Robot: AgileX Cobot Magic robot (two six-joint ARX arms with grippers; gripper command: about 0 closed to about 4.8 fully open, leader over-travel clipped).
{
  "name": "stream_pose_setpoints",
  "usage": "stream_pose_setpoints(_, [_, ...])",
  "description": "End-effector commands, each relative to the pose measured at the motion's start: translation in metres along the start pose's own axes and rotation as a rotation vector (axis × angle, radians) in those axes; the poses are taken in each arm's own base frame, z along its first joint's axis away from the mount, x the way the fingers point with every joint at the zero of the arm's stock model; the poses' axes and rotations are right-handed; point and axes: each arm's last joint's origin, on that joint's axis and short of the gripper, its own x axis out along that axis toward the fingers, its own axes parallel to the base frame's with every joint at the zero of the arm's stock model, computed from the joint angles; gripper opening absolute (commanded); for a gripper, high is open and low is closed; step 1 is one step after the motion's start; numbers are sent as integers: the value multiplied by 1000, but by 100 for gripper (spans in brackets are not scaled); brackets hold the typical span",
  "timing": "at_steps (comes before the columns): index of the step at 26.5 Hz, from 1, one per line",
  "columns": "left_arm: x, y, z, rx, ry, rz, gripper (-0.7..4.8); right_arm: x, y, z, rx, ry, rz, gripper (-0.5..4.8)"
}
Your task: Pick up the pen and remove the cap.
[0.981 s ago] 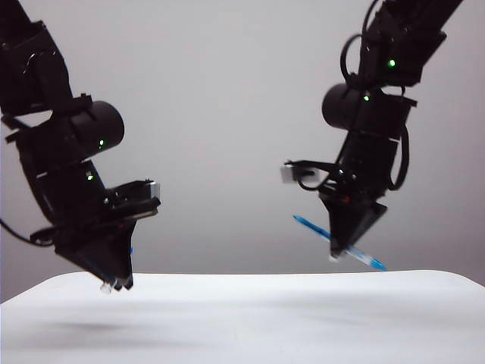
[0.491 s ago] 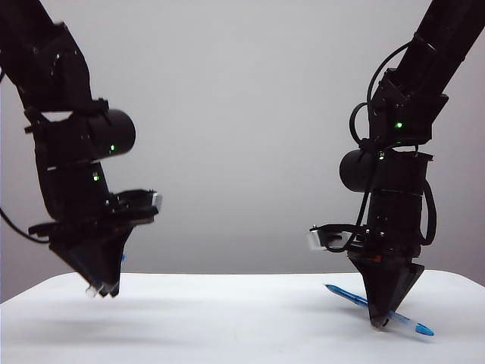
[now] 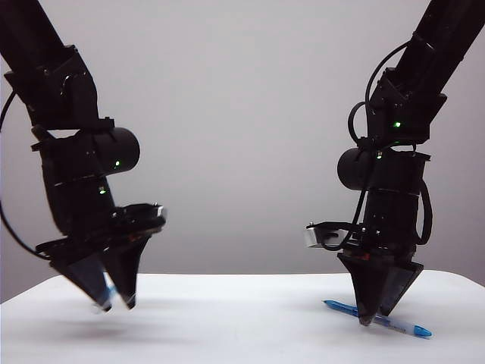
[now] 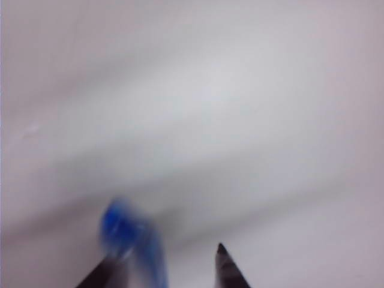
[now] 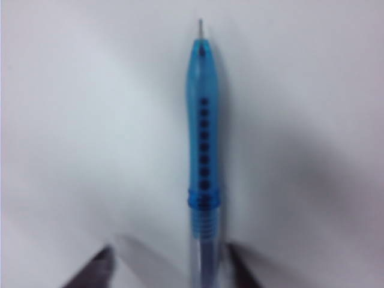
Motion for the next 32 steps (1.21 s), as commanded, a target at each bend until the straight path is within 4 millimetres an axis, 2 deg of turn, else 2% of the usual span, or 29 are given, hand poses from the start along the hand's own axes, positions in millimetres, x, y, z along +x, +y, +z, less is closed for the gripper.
stream_pose_setpoints(1, [-9,-6,9,0,-21,-40,267,1,-1,0,1,-2,-4,299])
stream_pose_setpoints(4, [-15,-14,18,25,-45,-34,350,1,0,0,14,-2,-3,307])
stream_pose_setpoints(10, [-17,-24,20,55,-53,-35,350,-5,1,0,17,-6,-6,309])
stream_pose_setpoints(13, [-28,-27,20,62,-76,-35,349,-25,4,2,8,-50,-41,320])
stream_pose_setpoints(14, [-37,-29,20,70,-99,-32,349,-43,6,3,1,-84,-83,320])
stream_pose_setpoints(15, [-42,-29,20,73,-110,-24,348,-51,8,3,-1,-97,-91,320])
stream_pose_setpoints(16, [-52,-32,20,88,-130,-23,340,-68,12,0,-4,-115,-99,319])
stream_pose_setpoints(19, [-75,-37,9,133,-100,-21,339,-100,26,-14,55,-82,-76,319])
stream_pose_setpoints(24, [-106,-43,-8,175,-52,-14,331,-127,38,-25,143,-83,-64,319])
stream_pose_setpoints(27, [-148,-52,-22,185,-138,11,330,-158,49,-32,220,-194,-55,319])
stream_pose_setpoints(28, [-170,-56,-32,192,-190,43,312,-175,56,-36,227,-260,-36,319])
stream_pose_setpoints(30, [-196,-60,-45,194,-266,94,276,-196,65,-43,225,-339,-43,319])
stream_pose_setpoints(32, [-241,-68,-71,190,-424,163,272,-238,83,-62,200,-486,-96,319])
